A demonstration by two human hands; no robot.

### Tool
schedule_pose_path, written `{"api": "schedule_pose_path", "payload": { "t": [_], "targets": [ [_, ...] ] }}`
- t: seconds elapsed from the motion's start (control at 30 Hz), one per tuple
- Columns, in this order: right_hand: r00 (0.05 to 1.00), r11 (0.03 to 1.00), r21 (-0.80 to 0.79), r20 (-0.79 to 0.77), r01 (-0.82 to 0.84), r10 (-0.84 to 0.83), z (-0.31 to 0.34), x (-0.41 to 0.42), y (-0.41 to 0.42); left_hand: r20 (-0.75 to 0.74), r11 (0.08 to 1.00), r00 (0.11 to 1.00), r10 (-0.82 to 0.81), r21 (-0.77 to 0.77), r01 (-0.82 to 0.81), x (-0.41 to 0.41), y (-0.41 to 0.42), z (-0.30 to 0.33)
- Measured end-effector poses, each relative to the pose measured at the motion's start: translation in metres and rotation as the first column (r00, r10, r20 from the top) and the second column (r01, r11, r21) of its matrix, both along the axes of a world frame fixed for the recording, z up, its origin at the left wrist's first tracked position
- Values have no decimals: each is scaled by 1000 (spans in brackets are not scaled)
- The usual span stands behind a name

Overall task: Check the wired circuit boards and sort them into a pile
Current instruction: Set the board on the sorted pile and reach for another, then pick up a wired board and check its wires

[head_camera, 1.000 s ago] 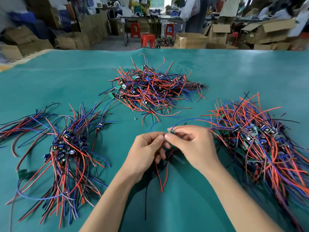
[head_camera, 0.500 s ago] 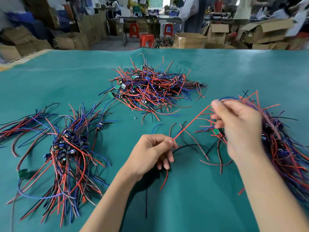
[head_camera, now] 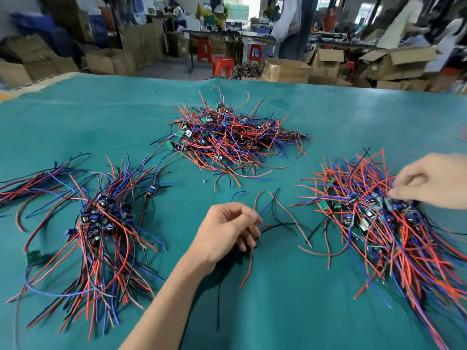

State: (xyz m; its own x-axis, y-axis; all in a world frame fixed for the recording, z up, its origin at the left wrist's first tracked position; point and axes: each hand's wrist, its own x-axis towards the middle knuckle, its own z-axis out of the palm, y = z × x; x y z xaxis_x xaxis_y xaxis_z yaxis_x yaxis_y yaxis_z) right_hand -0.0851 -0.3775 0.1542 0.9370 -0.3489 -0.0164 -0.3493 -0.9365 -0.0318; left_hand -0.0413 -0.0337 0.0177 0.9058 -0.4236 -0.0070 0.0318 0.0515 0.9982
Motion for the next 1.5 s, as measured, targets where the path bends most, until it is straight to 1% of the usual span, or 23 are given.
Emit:
{"api": "schedule_pose_path", "payload": {
  "t": [0.07,0.1,0.13,0.17,0.23,0.27,0.33,0.4,0.5,0.57,0.67,0.73,0.8,0.87,0.97,1.07,1.13,1.2,1.27,1.33,1.4,1.43,1.5],
  "targets": [
    [992,995,-94,115,-46,57,1,12,17,-3,1000,1000,6,-1,-6,0,0,0],
    [976,991,-98,187,-94,111,2,17,31,-4,1000,1000,8,-1,-8,0,0,-1],
    [957,984,-39,227,-174,178,1,24,49,-4,1000,1000,8,-1,-8,1,0,-1],
    [944,960,85,223,-268,243,0,33,71,-5,1000,1000,7,-1,-7,1,0,-1],
    [913,843,351,143,-408,383,-5,53,120,-7,1000,1000,4,-13,-4,1,0,-1],
    [887,807,375,112,-456,449,-13,67,140,-10,1000,1000,2,-20,-3,1,0,-1],
    [858,815,278,76,-508,509,-35,98,172,-14,999,1000,-1,-32,1,1,1,0],
    [878,847,234,84,-477,471,-59,127,192,-19,999,1000,0,-42,0,2,1,-1],
    [946,936,143,75,-322,314,-89,147,201,-18,999,1000,7,-37,-7,2,2,-2],
    [969,966,106,108,-235,224,-100,150,200,-13,1000,1000,4,-30,-4,3,2,-2],
    [972,963,132,66,-235,228,-99,148,197,-18,1000,1000,9,-29,-9,3,1,-3],
    [965,937,235,14,-259,264,-91,142,193,-33,998,998,50,-42,-51,3,0,-4],
    [959,844,468,34,-263,280,-79,125,189,-80,986,988,130,-92,-137,5,-1,-4],
    [958,677,689,92,-258,272,-67,100,186,-163,959,969,187,-184,-216,7,-2,-3],
    [944,470,837,150,-279,293,-65,57,185,-247,925,953,175,-290,-245,8,-2,0],
    [914,397,870,132,-293,385,-77,24,194,-258,928,955,149,-298,-225,9,-1,0],
    [901,362,885,128,-293,415,-85,13,196,-235,937,963,131,-288,-197,8,1,-1],
    [898,294,919,121,-262,423,-90,8,195,-204,950,976,83,-280,-139,8,2,-1],
    [929,223,949,139,-224,343,-95,6,192,-197,959,979,49,-263,-101,8,2,0],
    [966,198,950,218,-242,137,-102,10,189,-212,971,976,41,-222,-89,8,2,2],
    [951,184,940,303,-287,-61,-108,16,183,-233,981,972,-14,-190,-32,7,2,3],
    [941,170,937,325,-306,-96,-109,17,183,-242,981,968,-65,-194,17,5,2,3],
    [934,129,928,356,-349,-39,-111,17,186,-247,969,954,-172,-218,119,3,1,1]
  ]
}}
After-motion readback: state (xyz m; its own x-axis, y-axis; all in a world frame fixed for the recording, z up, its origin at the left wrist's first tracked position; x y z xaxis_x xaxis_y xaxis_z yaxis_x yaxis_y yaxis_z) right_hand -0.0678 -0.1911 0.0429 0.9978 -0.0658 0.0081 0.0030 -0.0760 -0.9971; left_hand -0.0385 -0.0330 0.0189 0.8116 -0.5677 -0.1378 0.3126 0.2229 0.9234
